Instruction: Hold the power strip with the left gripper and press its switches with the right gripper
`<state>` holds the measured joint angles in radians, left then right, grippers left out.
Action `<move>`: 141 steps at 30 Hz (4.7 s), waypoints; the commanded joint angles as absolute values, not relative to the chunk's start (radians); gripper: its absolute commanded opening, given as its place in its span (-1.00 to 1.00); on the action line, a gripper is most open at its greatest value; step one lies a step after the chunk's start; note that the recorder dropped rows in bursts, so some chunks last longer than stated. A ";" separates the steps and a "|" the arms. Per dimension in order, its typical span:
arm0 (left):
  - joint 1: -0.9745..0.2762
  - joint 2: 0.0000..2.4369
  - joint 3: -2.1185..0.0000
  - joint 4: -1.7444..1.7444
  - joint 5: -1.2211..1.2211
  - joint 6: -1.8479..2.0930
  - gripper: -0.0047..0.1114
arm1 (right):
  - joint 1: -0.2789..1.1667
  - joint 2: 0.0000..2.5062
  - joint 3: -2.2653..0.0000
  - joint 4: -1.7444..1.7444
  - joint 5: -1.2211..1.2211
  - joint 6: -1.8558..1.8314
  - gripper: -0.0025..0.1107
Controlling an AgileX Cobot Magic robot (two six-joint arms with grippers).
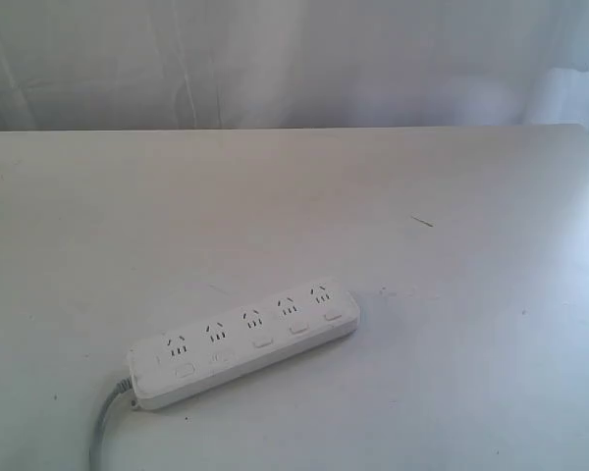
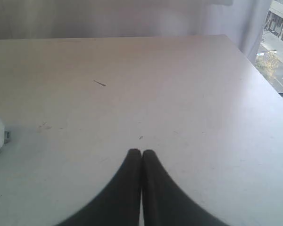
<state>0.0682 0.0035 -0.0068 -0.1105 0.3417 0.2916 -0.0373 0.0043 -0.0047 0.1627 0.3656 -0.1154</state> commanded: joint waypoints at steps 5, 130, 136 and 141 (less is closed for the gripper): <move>0.068 0.000 0.000 -0.121 0.386 0.291 -0.92 | -0.042 0.000 0.000 0.166 0.356 -0.116 -0.96; -0.186 0.797 -0.699 -0.145 0.194 0.353 -0.92 | -0.042 0.000 0.000 0.166 0.356 -0.116 -0.96; -0.212 0.799 -0.700 -0.148 0.279 0.504 -0.92 | -0.042 0.000 0.000 0.166 0.356 -0.116 -0.96; -0.336 0.840 -0.700 -0.119 0.288 0.603 -0.92 | -0.042 0.000 0.000 0.166 0.356 -0.116 -0.96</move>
